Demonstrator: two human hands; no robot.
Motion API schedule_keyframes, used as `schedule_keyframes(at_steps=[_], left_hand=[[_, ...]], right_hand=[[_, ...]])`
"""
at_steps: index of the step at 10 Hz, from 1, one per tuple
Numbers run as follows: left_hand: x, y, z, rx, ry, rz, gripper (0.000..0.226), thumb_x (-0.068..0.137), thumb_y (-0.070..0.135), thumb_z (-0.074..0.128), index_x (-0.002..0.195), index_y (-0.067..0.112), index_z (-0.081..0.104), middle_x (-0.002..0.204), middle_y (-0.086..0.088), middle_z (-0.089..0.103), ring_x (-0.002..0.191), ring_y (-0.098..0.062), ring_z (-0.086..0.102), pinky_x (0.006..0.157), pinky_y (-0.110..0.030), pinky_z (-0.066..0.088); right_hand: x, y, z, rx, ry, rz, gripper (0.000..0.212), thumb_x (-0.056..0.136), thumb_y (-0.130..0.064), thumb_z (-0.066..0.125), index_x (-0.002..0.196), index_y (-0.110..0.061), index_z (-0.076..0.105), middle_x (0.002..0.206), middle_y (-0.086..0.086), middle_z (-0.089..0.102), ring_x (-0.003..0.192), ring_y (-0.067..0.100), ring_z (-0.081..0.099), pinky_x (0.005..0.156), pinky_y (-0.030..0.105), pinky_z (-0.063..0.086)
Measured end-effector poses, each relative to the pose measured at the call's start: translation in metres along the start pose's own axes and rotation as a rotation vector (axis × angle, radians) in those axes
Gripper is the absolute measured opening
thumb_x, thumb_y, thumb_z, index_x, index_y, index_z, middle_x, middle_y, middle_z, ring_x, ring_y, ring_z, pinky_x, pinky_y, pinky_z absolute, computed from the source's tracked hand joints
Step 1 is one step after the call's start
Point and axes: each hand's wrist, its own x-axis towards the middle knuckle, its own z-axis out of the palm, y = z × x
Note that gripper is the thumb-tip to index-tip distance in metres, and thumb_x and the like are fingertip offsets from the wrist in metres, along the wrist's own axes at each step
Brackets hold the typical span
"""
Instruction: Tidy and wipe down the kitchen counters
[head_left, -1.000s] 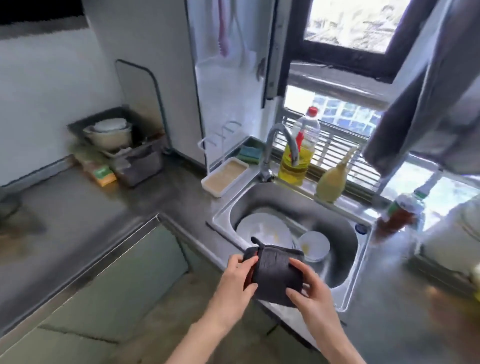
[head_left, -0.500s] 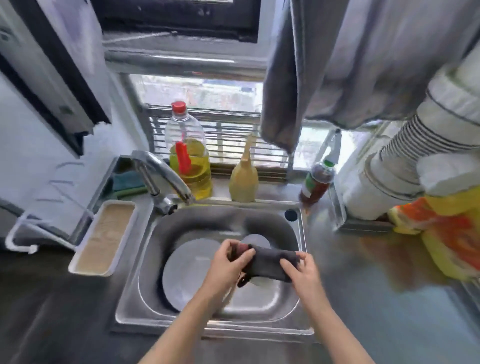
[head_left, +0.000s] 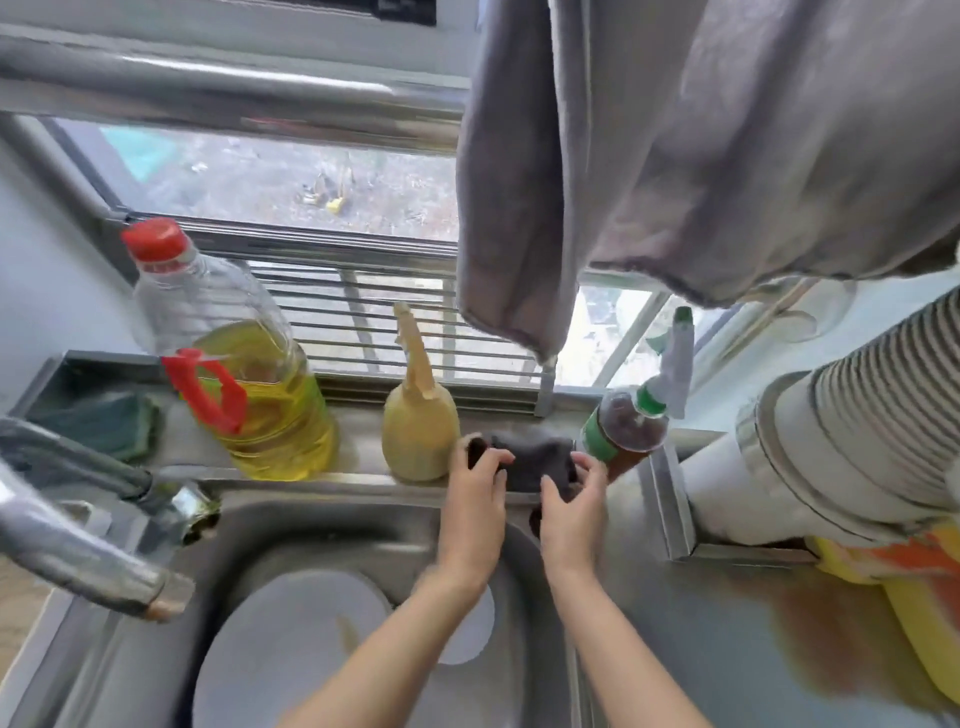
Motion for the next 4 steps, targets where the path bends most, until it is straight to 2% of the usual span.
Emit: schedule_keyframes(at_steps=[1,2,3,4], left_hand=[[0.012,-0.013,0.024,0.141,-0.050,-0.011,0.034,0.095,0.022,0.044,0.129,0.016,0.047,0.141,0.016,0.024,0.125,0.001,0.030,0.092,0.004,0.014],[0.009,-0.023,0.030,0.329,-0.093,-0.079,0.048,0.087,0.022,0.059,0.134,0.016,0.046,0.150,-0.005,0.026,0.132,-0.021,0.036,0.102,-0.022,0.032],[-0.010,-0.017,0.021,0.486,-0.162,-0.010,0.059,0.059,0.016,0.083,0.115,0.015,0.064,0.130,-0.024,0.051,0.109,-0.034,0.059,0.081,-0.038,0.052],[-0.034,-0.016,0.006,0.477,-0.158,0.014,0.054,0.063,0.021,0.079,0.115,0.015,0.064,0.128,-0.024,0.053,0.104,-0.037,0.060,0.081,-0.042,0.052]], right_hand=[[0.011,0.013,0.003,-0.095,0.057,-0.099,0.029,0.085,-0.004,0.062,0.111,-0.010,0.052,0.104,0.000,0.056,0.091,0.014,0.053,0.081,0.025,0.041],[0.018,0.027,0.006,-0.237,0.055,-0.195,0.025,0.084,-0.008,0.064,0.108,-0.007,0.056,0.106,0.007,0.056,0.099,0.022,0.054,0.087,0.034,0.047],[0.014,0.026,0.004,-0.431,-0.013,-0.230,0.030,0.089,-0.012,0.058,0.117,-0.003,0.059,0.119,0.014,0.053,0.111,0.028,0.052,0.096,0.037,0.044],[0.005,0.019,-0.006,-0.566,-0.125,-0.243,0.043,0.093,-0.016,0.051,0.134,-0.006,0.047,0.139,0.018,0.039,0.128,0.031,0.039,0.106,0.035,0.033]])
